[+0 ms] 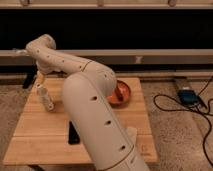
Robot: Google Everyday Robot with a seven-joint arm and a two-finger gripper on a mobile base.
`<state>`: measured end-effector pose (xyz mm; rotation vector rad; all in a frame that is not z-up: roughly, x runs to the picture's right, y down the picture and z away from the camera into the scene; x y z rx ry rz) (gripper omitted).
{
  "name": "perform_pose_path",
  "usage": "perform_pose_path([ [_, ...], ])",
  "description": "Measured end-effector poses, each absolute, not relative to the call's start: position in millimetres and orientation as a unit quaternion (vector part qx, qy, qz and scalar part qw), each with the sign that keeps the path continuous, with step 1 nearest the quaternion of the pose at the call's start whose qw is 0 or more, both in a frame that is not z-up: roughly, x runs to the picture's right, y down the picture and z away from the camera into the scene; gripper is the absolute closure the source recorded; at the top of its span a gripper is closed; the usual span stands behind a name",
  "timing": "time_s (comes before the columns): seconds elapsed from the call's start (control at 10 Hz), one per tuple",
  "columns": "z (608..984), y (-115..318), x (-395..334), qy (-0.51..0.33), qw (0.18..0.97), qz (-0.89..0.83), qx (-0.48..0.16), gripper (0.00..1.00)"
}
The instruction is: Knock the bottle over
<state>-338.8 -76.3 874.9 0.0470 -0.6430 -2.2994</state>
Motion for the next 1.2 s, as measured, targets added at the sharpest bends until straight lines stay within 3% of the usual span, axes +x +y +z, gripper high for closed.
perform_pose_path([
  [0.5,858.3,-25.6,-320.9,-0.268,0.325,-0.907,-0.007,0.20],
  [1.2,850.9,-17.8,-323.1,-0.265,0.322,-0.909,-0.001,0.20],
])
